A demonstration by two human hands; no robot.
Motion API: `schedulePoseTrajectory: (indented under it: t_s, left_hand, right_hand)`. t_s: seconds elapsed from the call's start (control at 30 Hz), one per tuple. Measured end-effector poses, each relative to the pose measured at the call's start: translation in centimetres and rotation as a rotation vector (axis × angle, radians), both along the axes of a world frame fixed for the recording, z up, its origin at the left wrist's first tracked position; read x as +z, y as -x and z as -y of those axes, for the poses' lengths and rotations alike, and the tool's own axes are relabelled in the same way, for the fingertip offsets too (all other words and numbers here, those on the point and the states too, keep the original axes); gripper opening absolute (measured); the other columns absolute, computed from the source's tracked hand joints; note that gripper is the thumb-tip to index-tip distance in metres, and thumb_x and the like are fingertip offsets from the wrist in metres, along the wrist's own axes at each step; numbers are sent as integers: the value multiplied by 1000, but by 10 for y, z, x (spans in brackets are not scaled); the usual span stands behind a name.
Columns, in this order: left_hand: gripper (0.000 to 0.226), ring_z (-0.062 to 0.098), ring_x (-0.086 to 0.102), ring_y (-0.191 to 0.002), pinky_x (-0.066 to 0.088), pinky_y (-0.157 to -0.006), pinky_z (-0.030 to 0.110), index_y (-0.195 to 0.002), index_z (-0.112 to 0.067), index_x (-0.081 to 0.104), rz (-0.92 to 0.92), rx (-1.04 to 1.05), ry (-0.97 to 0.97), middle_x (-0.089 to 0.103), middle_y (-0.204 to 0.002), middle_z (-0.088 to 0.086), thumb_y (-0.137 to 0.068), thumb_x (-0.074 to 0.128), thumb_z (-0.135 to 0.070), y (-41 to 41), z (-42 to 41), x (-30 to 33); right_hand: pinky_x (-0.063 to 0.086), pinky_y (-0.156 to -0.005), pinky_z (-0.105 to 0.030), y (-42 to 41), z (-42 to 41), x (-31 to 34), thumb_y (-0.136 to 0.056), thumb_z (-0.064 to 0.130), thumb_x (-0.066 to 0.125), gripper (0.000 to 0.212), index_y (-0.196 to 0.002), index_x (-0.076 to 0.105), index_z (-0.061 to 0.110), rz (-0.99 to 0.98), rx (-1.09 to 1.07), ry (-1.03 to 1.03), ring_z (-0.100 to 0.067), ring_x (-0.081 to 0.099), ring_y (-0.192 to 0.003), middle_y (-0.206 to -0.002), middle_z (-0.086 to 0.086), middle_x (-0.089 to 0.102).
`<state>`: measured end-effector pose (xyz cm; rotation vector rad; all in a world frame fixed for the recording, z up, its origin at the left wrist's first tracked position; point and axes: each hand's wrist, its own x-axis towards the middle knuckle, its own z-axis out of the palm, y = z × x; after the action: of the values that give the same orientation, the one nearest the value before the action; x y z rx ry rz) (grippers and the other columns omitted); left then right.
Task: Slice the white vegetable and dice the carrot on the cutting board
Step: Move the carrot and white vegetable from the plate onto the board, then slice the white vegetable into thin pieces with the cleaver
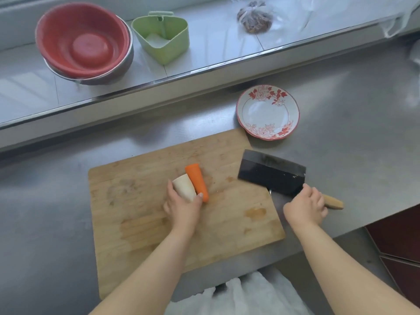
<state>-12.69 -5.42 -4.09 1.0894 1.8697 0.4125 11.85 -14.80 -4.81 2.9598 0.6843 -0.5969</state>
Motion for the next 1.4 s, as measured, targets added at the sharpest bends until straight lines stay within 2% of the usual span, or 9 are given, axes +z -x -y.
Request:
schedulePoseTrajectory:
  t_s: [0.27, 0.43, 0.53, 0.67, 0.83, 0.9, 1.17, 1.3, 1.4]
  left_hand:
    - [85, 30, 36, -132, 30, -110, 44, -148, -16, 27, -49, 137, -39, 39, -146, 8, -79, 74, -36, -10, -7, -12]
    - [74, 26, 46, -124, 38, -105, 42, -144, -17, 33, 6, 188, -30, 43, -140, 7, -82, 71, -28, -10, -13, -14]
    - [65, 25, 50, -118, 41, -100, 39, -140, -16, 39, 64, 237, -59, 49, -133, 6, -83, 69, -21, -8, -10, -13]
    - [63, 19, 51, -109, 39, -88, 29, -142, -13, 36, 108, 215, -68, 49, -129, 3, -86, 66, -14, 6, -2, -7]
    - [56, 22, 49, -116, 41, -98, 36, -136, -19, 47, -13, -48, -121, 54, -123, -4, -84, 66, -15, 38, 10, -1]
    - [58, 21, 41, -123, 34, -102, 30, -138, -21, 47, -101, -163, -129, 51, -127, -8, -84, 66, -13, 53, 15, -1]
    - [60, 18, 41, -121, 29, -95, 24, -137, -28, 48, -149, -544, -156, 49, -130, -8, -82, 69, -12, 105, 27, -1]
    - [65, 15, 45, -118, 40, -99, 35, -140, -28, 42, -119, -451, -31, 48, -128, -5, -81, 72, -29, 115, 25, 2]
    - [65, 15, 46, -117, 40, -100, 33, -143, -20, 40, -46, -326, 3, 44, -131, 0, -85, 68, -32, 117, 26, 4]
  right_hand:
    - [21, -110, -46, -31, -1, -6, -90, 16, 50, 72, -150, 10, 22, 126, 282, 130, -26, 38, -128, -137, -9, 45]
    - [40, -91, -34, -32, 7, -5, -91, 29, 51, 77, -150, 3, 18, 121, 468, 104, -24, 52, -110, -124, -8, 51]
    - [46, -81, -35, -18, 10, 6, -90, 34, 51, 74, -148, 9, 19, 48, 499, 30, -24, 59, -101, -120, -6, 54]
    - [50, -69, -35, 9, 1, 28, -90, 30, 52, 48, -131, 28, 26, -161, 320, -211, -27, 62, -81, -106, -2, 62]
    - [50, -62, -37, 47, -27, 57, -92, 33, 52, 25, -116, 43, 37, -369, 387, -374, -23, 60, -69, -70, 11, 58]
    - [45, -56, -32, 69, -37, 68, -93, 33, 51, 24, -115, 47, 41, -438, 456, -404, -15, 56, -62, -62, 12, 52]
    - [47, -58, -34, 141, -42, 70, -95, 39, 44, 17, -110, 51, 40, -574, 548, -264, -16, 58, -64, -70, 9, 59]
    - [43, -54, -29, 158, -33, 62, -96, 38, 42, 23, -117, 51, 38, -620, 515, -182, -12, 59, -67, -79, 11, 62]
    - [42, -54, -29, 166, -25, 56, -96, 38, 43, 22, -115, 54, 37, -636, 473, -155, -14, 59, -68, -76, 11, 60]
